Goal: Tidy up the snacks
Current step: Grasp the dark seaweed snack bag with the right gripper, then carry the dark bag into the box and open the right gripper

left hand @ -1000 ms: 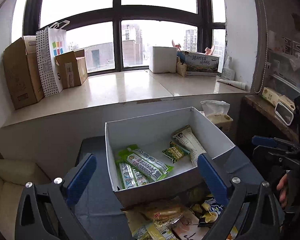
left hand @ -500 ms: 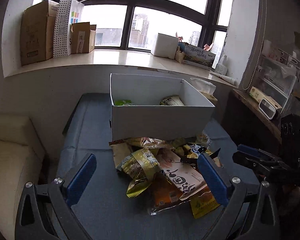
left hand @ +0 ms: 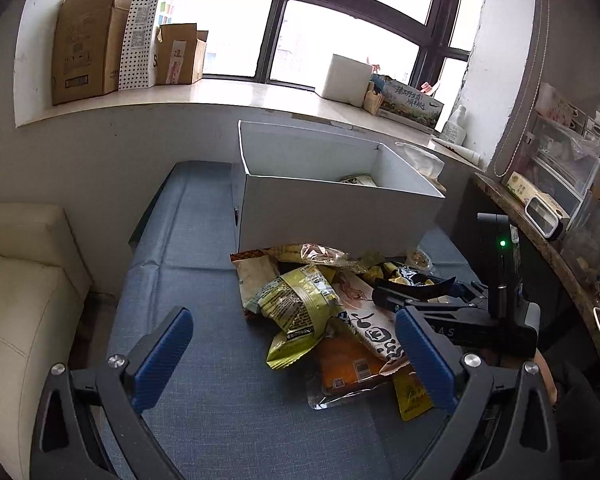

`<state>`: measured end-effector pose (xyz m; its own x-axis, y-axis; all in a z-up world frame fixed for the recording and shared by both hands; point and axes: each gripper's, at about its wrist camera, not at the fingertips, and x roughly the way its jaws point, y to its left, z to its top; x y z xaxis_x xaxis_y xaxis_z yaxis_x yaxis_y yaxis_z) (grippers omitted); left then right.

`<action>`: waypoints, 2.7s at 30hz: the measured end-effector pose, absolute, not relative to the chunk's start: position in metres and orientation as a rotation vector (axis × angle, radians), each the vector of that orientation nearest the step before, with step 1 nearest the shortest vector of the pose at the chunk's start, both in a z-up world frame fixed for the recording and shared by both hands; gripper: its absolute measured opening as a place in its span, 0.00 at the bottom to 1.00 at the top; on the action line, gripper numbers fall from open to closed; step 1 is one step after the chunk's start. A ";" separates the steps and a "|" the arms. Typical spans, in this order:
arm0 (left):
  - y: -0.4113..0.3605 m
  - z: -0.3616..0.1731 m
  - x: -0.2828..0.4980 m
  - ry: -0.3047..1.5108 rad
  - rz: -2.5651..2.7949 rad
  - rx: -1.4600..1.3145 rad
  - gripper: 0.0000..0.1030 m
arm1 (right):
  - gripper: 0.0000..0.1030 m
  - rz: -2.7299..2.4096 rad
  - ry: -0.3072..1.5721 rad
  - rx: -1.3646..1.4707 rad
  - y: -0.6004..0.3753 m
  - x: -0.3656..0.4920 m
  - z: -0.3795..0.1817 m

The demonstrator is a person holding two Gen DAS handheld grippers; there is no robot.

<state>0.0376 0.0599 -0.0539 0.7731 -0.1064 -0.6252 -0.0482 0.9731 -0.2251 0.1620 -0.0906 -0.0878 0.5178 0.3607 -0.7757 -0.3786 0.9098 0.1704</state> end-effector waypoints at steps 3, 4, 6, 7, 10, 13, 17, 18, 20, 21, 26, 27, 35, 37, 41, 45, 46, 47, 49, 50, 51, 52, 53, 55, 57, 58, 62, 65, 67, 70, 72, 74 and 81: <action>0.062 -0.056 0.038 0.691 -0.027 -0.245 1.00 | 0.98 0.459 0.915 -0.004 -0.094 0.167 -0.087; 0.063 -0.057 0.038 0.693 -0.026 -0.248 1.00 | 0.89 0.473 0.912 0.017 -0.096 0.168 -0.086; 0.063 -0.058 0.038 0.695 -0.023 -0.248 1.00 | 0.72 0.462 0.908 0.013 -0.099 0.168 -0.085; 0.063 -0.059 0.038 0.696 -0.020 -0.246 1.00 | 0.66 0.472 0.911 0.020 -0.102 0.169 -0.085; 0.063 -0.062 0.040 0.703 -0.015 -0.246 1.00 | 0.64 0.504 0.904 0.068 -0.112 0.167 -0.085; 0.063 -0.069 0.045 0.723 -0.012 -0.247 1.00 | 0.63 0.519 0.863 0.101 -0.122 0.157 -0.075; 0.063 -0.079 0.059 0.769 -0.009 -0.275 1.00 | 0.63 0.531 0.776 0.145 -0.142 0.134 -0.047; 0.062 -0.082 0.065 0.785 -0.008 -0.286 1.00 | 0.63 0.521 0.755 0.142 -0.147 0.130 -0.039; 0.059 -0.088 0.076 0.813 -0.007 -0.297 1.00 | 0.63 0.529 0.728 0.172 -0.157 0.121 -0.026; 0.057 -0.091 0.083 0.827 -0.005 -0.298 1.00 | 0.63 0.534 0.720 0.183 -0.162 0.117 -0.021; 0.048 -0.105 0.114 0.892 0.001 -0.308 1.00 | 0.63 0.515 0.678 0.212 -0.182 0.103 -0.003; 0.046 -0.108 0.121 0.907 -0.013 -0.316 1.00 | 0.63 0.517 0.676 0.225 -0.186 0.101 -0.002; 0.045 -0.128 0.149 0.948 0.035 -0.328 0.99 | 0.63 0.492 0.707 0.289 -0.202 0.099 -0.014; 0.046 -0.128 0.147 0.938 0.041 -0.323 0.91 | 0.64 0.494 0.716 0.305 -0.204 0.099 -0.017; 0.049 -0.124 0.138 0.931 0.034 -0.293 0.67 | 0.64 0.501 0.722 0.306 -0.202 0.100 -0.018; 0.061 -0.117 0.114 0.907 0.025 -0.317 0.67 | 0.64 0.515 0.719 0.297 -0.198 0.098 -0.017; 0.064 -0.113 0.106 0.896 0.025 -0.328 0.67 | 0.64 0.518 0.719 0.296 -0.197 0.098 -0.017; 0.067 -0.108 0.098 0.883 0.027 -0.331 0.67 | 0.64 0.522 0.720 0.295 -0.196 0.097 -0.017; 0.072 -0.095 0.083 0.842 0.027 -0.333 0.67 | 0.64 0.530 0.724 0.300 -0.194 0.097 -0.017; 0.073 -0.086 0.077 0.819 0.019 -0.330 0.67 | 0.64 0.536 0.725 0.302 -0.193 0.097 -0.017; 0.074 -0.076 0.073 0.793 0.013 -0.323 0.67 | 0.64 0.542 0.723 0.301 -0.191 0.097 -0.016; 0.073 -0.066 0.070 0.764 0.008 -0.312 0.67 | 0.64 0.547 0.722 0.299 -0.189 0.098 -0.015; 0.072 -0.056 0.069 0.740 0.002 -0.299 0.67 | 0.64 0.553 0.720 0.300 -0.187 0.098 -0.014; 0.071 -0.037 0.071 0.696 -0.018 -0.280 0.68 | 0.64 0.573 0.710 0.304 -0.183 0.100 -0.009; 0.068 -0.021 0.080 0.668 -0.033 -0.259 0.68 | 0.64 0.582 0.690 0.290 -0.178 0.103 0.000; 0.066 -0.013 0.087 0.661 -0.033 -0.244 0.68 | 0.64 0.590 0.680 0.279 -0.175 0.106 0.005; 0.061 0.015 0.128 0.619 -0.057 -0.216 0.68 | 0.64 0.606 0.628 0.250 -0.165 0.132 0.033; 0.063 0.023 0.173 0.619 -0.066 -0.229 0.68 | 0.64 0.578 0.639 0.262 -0.158 0.168 0.043; 0.061 0.024 0.203 0.641 -0.036 -0.203 0.68 | 0.64 0.589 0.654 0.267 -0.151 0.196 0.043; 0.058 0.020 0.240 0.667 -0.020 -0.167 0.68 | 0.64 0.567 0.688 0.248 -0.142 0.235 0.037; 0.058 0.012 0.259 0.691 0.000 -0.148 0.68 | 0.64 0.567 0.719 0.260 -0.139 0.260 0.031; 0.060 0.003 0.272 0.725 0.019 -0.144 0.69 | 0.64 0.558 0.749 0.249 -0.135 0.279 0.025; 0.063 -0.017 0.270 0.752 0.029 -0.119 1.00 | 0.96 0.513 0.780 0.251 -0.139 0.296 0.014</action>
<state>0.2698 0.0626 -0.0166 0.7305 -0.0163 -0.6827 -0.0691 0.9928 -0.0977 0.2957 -0.1393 0.0136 0.5969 0.5271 -0.6048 -0.3460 0.8493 0.3987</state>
